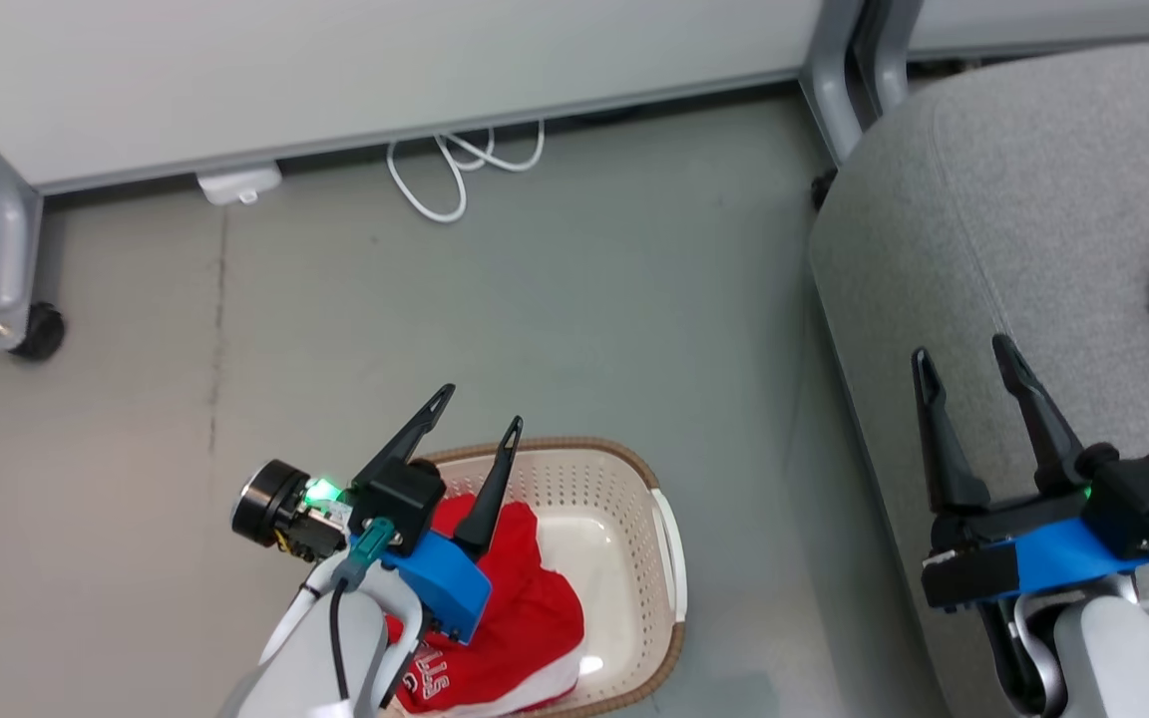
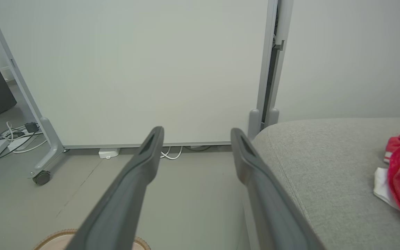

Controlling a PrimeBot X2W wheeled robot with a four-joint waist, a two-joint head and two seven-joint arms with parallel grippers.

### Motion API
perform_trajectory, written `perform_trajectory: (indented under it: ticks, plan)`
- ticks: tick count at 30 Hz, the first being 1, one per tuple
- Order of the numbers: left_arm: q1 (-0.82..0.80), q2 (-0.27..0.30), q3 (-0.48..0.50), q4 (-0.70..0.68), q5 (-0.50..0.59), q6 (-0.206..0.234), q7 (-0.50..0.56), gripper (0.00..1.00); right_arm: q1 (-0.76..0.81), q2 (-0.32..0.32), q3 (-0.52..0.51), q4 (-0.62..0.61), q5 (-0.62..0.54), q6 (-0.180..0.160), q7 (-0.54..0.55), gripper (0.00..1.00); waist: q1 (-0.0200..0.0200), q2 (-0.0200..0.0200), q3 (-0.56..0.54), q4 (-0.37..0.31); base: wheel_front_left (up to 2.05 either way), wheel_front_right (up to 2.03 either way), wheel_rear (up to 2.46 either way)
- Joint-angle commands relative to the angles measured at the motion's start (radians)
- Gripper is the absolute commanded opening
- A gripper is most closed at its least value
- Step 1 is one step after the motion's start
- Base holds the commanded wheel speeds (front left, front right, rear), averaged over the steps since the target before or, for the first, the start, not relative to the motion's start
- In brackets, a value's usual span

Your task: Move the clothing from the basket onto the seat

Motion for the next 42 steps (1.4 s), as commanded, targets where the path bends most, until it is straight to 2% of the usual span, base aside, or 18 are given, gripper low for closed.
perform_trajectory:
  ticks: [1, 14, 28, 33, 42]
  plan:
    - [-0.031, 0.012, -0.016, 0.019, -0.008, 0.0, -0.003, 1.0, -0.022, -0.006, 0.003, -0.007, 0.003, 0.0, -0.004, 1.0, -0.0001, 0.0, 0.05, -0.027, 0.0, 0.0, 0.0]
    - [-0.252, 0.067, -0.288, 0.293, -0.057, -0.001, -0.003, 1.0, -0.152, -0.019, 0.028, -0.041, 0.006, 0.0, -0.004, 1.0, -0.0001, 0.0, 0.263, -0.09, 0.0, 0.0, 0.0]
    - [-0.438, 0.067, -0.569, 0.58, -0.115, -0.001, -0.001, 1.0, -0.268, -0.03, 0.042, -0.084, -0.002, 0.0, -0.004, 1.0, -0.0001, 0.0, 0.467, -0.12, 0.0, 0.0, 0.0]
    - [-0.491, 0.054, -0.65, 0.659, -0.146, -0.001, 0.046, 1.0, -0.303, -0.036, 0.044, -0.104, -0.006, 0.0, -0.004, 1.0, -0.0001, 0.0, 0.538, -0.125, 0.0, 0.0, 0.0]
    - [-0.568, 0.067, -0.788, 0.701, -0.196, -0.001, 0.163, 1.0, -0.355, -0.049, 0.044, -0.132, -0.013, 0.0, -0.004, 1.0, -0.0001, 0.0, 0.649, -0.126, 0.0, 0.0, 0.0]
